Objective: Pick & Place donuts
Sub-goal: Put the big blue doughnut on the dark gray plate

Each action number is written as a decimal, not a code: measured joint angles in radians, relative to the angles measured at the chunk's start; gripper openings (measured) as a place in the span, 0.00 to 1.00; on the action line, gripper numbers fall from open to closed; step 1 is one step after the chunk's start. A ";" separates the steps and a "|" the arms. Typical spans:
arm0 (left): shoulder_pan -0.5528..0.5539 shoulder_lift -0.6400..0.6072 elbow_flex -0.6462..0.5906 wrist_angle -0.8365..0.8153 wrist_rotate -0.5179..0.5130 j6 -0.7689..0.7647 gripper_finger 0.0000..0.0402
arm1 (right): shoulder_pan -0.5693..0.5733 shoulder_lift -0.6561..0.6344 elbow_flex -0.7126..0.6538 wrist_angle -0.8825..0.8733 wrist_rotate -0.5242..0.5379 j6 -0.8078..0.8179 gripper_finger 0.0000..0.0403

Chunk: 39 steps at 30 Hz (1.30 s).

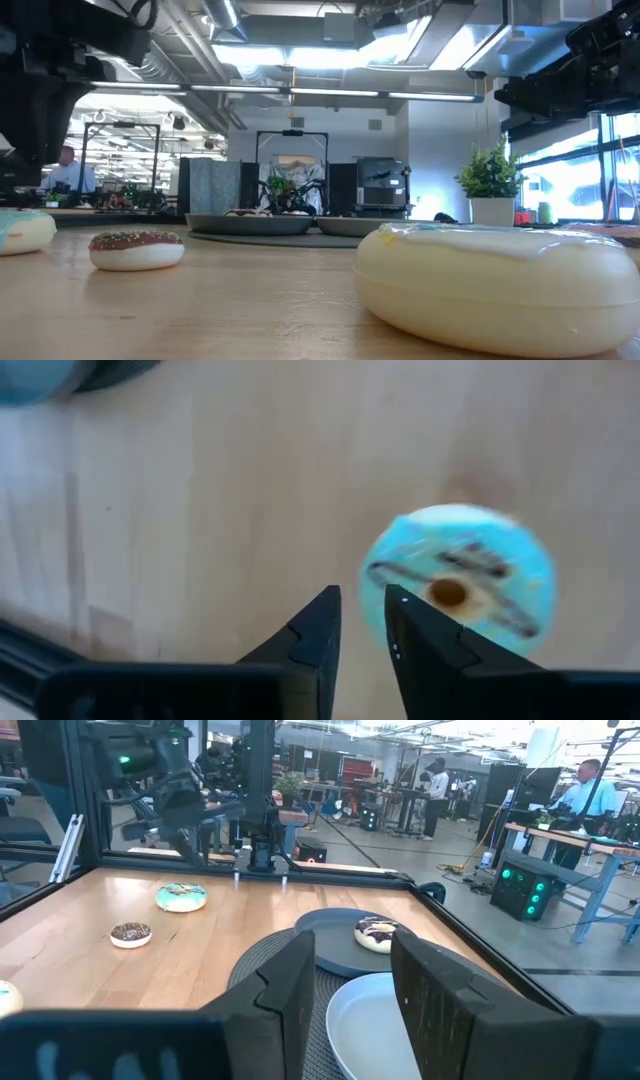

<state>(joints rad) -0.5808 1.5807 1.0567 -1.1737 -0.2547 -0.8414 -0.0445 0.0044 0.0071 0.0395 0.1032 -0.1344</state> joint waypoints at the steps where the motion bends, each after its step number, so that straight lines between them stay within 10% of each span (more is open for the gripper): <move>1: 0.000 -0.031 -0.026 0.008 -0.002 -0.025 0.17 | 0.000 0.000 0.000 0.000 0.000 0.000 0.34; 13: -0.008 -0.216 -0.216 0.307 -0.015 -0.130 0.11 | 0.000 0.000 0.000 0.000 0.000 0.000 0.34; 29: -0.008 -0.176 -0.236 0.316 -0.013 -0.061 0.45 | 0.000 0.000 0.000 0.000 0.000 0.001 0.34; 39: -0.008 -0.176 -0.236 0.340 0.025 -0.014 0.48 | 0.000 0.000 0.000 0.000 0.000 0.001 0.34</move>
<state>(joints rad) -0.5883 1.4052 0.8211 -0.8341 -0.2294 -0.8559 -0.0448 0.0044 0.0071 0.0395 0.1032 -0.1333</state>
